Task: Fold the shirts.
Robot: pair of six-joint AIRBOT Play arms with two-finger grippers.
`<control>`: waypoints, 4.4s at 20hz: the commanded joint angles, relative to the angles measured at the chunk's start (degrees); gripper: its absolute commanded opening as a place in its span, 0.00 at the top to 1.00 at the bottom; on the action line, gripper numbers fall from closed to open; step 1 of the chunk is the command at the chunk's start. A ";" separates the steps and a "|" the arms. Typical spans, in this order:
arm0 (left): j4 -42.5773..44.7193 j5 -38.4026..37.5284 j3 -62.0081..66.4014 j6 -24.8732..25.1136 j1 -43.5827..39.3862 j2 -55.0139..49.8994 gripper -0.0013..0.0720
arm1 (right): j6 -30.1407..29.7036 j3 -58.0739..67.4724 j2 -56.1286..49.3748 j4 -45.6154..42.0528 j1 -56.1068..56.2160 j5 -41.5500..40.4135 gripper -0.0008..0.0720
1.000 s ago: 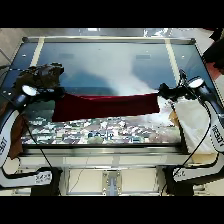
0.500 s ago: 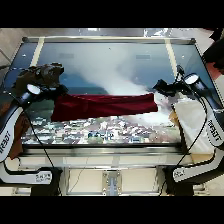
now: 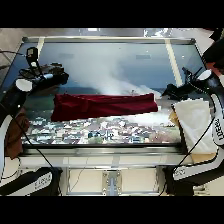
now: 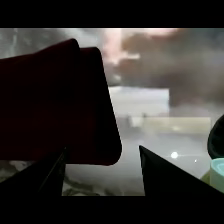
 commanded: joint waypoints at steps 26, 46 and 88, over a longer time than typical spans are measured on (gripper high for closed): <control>7.54 -15.32 7.67 -2.97 -21.22 -22.03 0.87 | -12.00 -0.02 3.17 29.92 7.56 6.49 0.97; 2.84 -16.11 11.78 -0.61 -8.92 -4.37 0.96 | -6.19 6.34 14.36 23.15 34.34 -14.10 0.98; 2.84 -33.44 11.65 -0.61 6.80 -1.09 0.96 | -2.43 1.09 -16.22 33.07 38.45 -12.87 0.59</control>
